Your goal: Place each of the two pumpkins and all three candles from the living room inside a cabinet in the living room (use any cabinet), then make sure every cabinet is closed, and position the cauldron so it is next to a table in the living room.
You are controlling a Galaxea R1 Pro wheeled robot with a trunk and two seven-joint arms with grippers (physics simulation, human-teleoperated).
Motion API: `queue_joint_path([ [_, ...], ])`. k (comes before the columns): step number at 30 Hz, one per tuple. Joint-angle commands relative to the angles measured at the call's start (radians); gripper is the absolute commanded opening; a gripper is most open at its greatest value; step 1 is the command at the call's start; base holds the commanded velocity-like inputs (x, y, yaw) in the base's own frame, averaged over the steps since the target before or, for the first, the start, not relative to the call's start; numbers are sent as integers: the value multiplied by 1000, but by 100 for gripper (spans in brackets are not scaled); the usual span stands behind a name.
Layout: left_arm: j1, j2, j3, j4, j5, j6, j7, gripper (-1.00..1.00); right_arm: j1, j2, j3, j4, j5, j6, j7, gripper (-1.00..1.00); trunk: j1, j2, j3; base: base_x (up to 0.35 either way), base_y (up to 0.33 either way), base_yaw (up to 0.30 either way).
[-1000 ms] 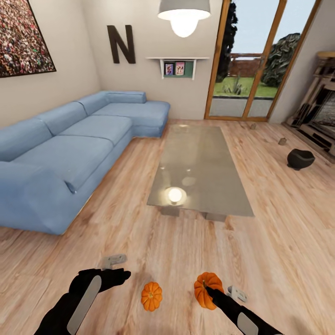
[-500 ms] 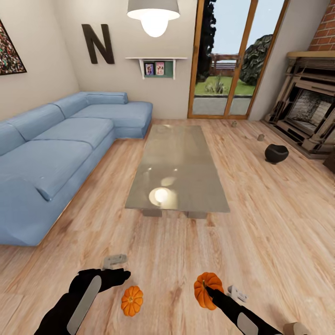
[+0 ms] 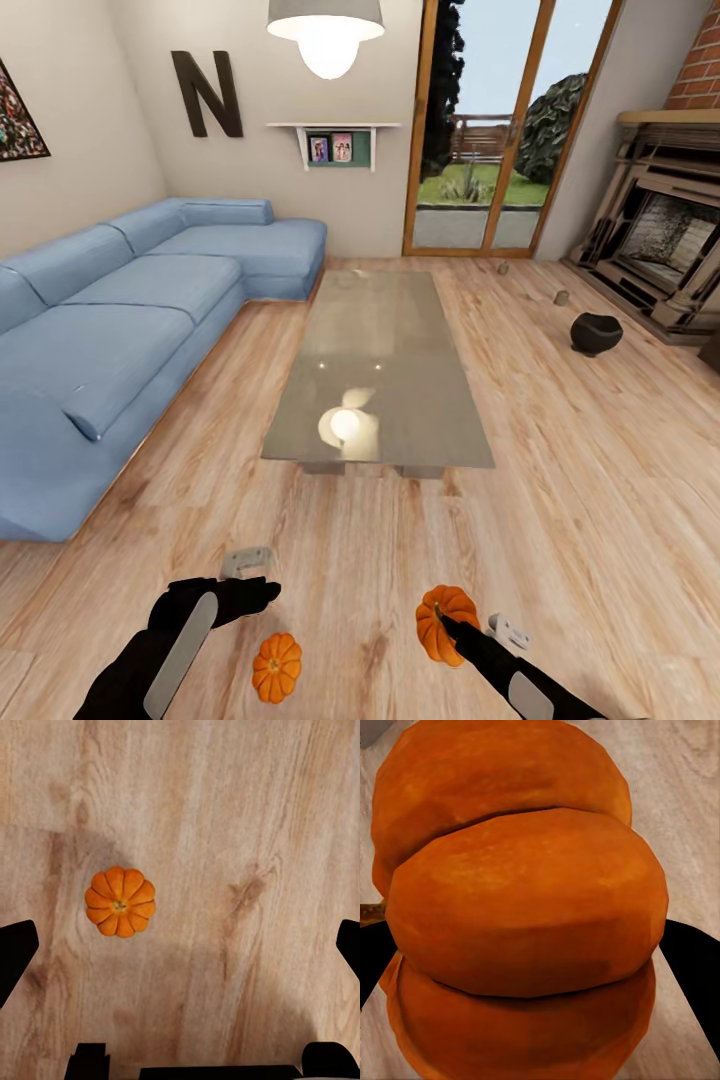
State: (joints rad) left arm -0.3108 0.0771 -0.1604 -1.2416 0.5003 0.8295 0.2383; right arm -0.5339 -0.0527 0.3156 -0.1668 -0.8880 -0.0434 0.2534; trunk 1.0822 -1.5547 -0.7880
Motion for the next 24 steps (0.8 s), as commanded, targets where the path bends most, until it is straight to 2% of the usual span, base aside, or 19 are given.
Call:
queue_joint_path([
  [1, -1, 1, -2, -1, 10, 2, 10, 100, -1, 0, 8, 1, -10, -4, 3, -100, 0, 0, -1, 147, 48, 0],
  [11, -1, 1, -4, 0, 10, 2, 10, 100, -1, 0, 8, 1, -10, -4, 3, -100, 0, 0, -1, 142, 57, 0],
  [24, -1, 0, -4, 1, 10, 2, 10, 100, -1, 1, 8, 1, -10, -4, 3, -100, 0, 0, -1, 265, 3, 0],
])
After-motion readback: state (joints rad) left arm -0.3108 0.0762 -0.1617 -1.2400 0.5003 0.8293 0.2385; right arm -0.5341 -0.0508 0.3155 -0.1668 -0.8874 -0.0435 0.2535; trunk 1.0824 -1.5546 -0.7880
